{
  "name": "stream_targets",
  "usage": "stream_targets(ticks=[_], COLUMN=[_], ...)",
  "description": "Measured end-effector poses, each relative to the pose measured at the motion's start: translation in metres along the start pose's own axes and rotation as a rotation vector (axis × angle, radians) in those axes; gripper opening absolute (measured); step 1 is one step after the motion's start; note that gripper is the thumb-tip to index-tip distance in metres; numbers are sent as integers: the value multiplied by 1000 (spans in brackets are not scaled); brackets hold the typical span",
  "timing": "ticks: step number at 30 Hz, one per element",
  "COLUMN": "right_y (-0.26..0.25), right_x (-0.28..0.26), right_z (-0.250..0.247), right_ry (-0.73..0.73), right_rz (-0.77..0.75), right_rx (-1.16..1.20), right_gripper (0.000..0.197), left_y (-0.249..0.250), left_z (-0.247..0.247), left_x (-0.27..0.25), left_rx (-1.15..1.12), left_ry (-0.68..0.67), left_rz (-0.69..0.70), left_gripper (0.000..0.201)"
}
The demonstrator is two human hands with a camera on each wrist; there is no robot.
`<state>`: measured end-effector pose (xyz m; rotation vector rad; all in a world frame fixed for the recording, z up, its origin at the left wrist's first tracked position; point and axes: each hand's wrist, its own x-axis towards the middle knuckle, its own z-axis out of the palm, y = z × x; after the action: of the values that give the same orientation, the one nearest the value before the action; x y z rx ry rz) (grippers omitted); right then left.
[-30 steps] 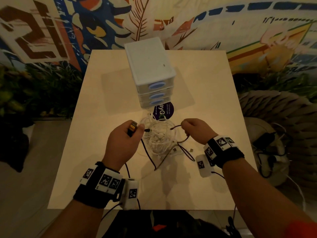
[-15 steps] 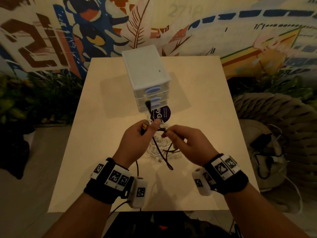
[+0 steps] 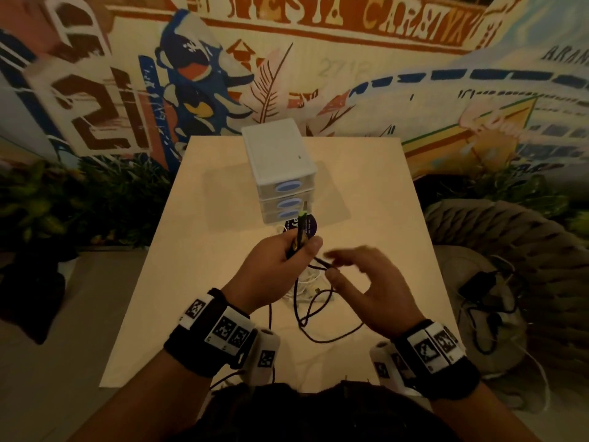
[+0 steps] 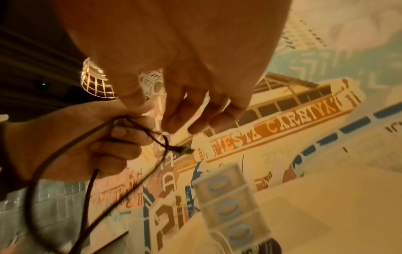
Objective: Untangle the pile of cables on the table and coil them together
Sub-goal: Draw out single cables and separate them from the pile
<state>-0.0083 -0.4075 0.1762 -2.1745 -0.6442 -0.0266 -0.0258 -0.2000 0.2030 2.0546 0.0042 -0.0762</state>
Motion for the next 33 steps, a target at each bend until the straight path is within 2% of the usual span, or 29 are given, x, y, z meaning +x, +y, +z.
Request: stream_targets(ticks=[2, 4, 6, 9, 12, 17, 20, 24, 28, 31, 33], right_y=[-13, -32, -47, -65, -72, -70, -69, -69, -78, -84, -86], right_x=[8, 21, 36, 49, 47, 35, 24, 14, 15, 22, 26], right_z=[-7, -8, -1, 14, 18, 7, 0, -4, 9, 18, 18], right_ry=[105, 98, 53, 39, 64, 268, 261, 229, 180, 193, 224], right_rz=[-41, -93, -129, -152, -69, 74, 135, 218, 247, 246, 231], right_rx=[9, 56, 94, 135, 273, 530, 612, 535, 464, 378, 313], right_gripper=[47, 52, 43, 29, 24, 22, 16, 25, 22, 23, 20], left_y=[2, 1, 2, 1, -1, -2, 3, 12, 27, 36, 39], left_z=[-5, -8, -10, -14, -23, -38, -41, -38, -35, -34, -35], left_x=[-2, -4, -7, -12, -15, -17, -16, -12, -7, -8, -8], left_rx=[32, 34, 14, -9, -107, -115, -172, -225, -401, -322, -311], left_ry=[-32, -82, -109, -99, -102, -96, -143, -103, -167, -211, -192], left_rz=[5, 12, 41, 81, 116, 174, 191, 184, 135, 154, 166], left_gripper=[60, 60, 54, 57, 40, 31, 14, 14, 34, 36, 33])
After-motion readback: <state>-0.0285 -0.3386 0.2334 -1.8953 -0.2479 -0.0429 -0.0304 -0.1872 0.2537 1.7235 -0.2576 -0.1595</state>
